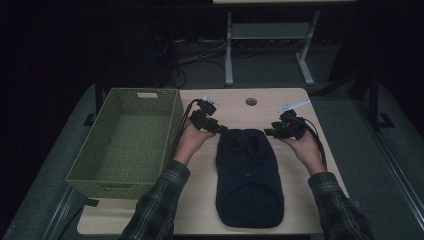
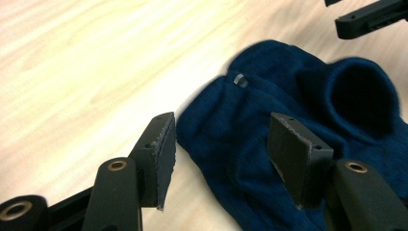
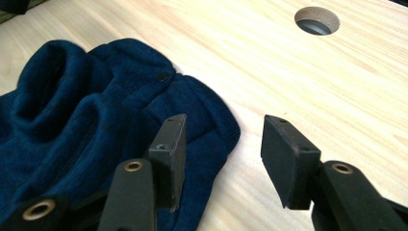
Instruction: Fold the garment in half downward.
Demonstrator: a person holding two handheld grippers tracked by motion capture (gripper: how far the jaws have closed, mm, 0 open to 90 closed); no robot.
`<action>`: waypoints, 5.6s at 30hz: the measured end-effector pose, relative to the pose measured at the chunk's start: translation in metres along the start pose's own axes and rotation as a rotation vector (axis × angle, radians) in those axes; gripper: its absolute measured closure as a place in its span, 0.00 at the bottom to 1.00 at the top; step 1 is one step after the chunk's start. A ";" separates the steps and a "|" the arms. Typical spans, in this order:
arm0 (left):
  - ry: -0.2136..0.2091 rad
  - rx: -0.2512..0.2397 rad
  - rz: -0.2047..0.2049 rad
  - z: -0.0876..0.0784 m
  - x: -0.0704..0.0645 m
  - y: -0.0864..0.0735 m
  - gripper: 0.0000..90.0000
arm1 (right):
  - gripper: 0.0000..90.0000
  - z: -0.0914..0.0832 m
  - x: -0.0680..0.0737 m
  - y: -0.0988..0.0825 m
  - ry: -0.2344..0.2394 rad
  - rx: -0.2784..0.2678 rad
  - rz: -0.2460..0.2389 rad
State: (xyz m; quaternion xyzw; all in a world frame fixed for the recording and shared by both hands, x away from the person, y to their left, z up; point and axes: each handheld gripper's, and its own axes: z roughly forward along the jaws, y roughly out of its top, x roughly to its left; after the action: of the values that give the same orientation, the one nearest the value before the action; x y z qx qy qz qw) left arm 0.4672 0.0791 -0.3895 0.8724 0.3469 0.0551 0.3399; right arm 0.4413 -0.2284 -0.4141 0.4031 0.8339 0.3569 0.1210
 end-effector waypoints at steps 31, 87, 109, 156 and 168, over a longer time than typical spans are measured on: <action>0.020 0.141 0.036 0.062 0.025 -0.013 0.48 | 0.63 0.057 -0.020 -0.001 0.017 0.091 0.081; 0.100 -0.043 0.116 -0.019 0.000 0.037 0.89 | 0.96 -0.016 0.005 0.059 -0.064 -0.028 -0.057; 0.122 -0.084 0.151 -0.046 -0.028 0.024 0.89 | 0.96 -0.047 0.031 0.046 -0.059 -0.089 -0.132; 0.015 -0.043 0.174 -0.043 -0.101 -0.076 0.89 | 0.95 -0.068 0.084 -0.059 0.081 -0.106 -0.152; -0.033 -0.017 0.161 -0.037 -0.110 -0.103 0.88 | 0.94 -0.066 0.100 -0.087 0.125 -0.073 -0.146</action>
State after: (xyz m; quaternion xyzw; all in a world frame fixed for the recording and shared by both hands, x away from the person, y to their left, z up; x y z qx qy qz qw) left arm 0.3139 0.0832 -0.4113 0.8954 0.2697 0.0709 0.3472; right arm 0.2930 -0.2221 -0.4186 0.3134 0.8534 0.4020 0.1090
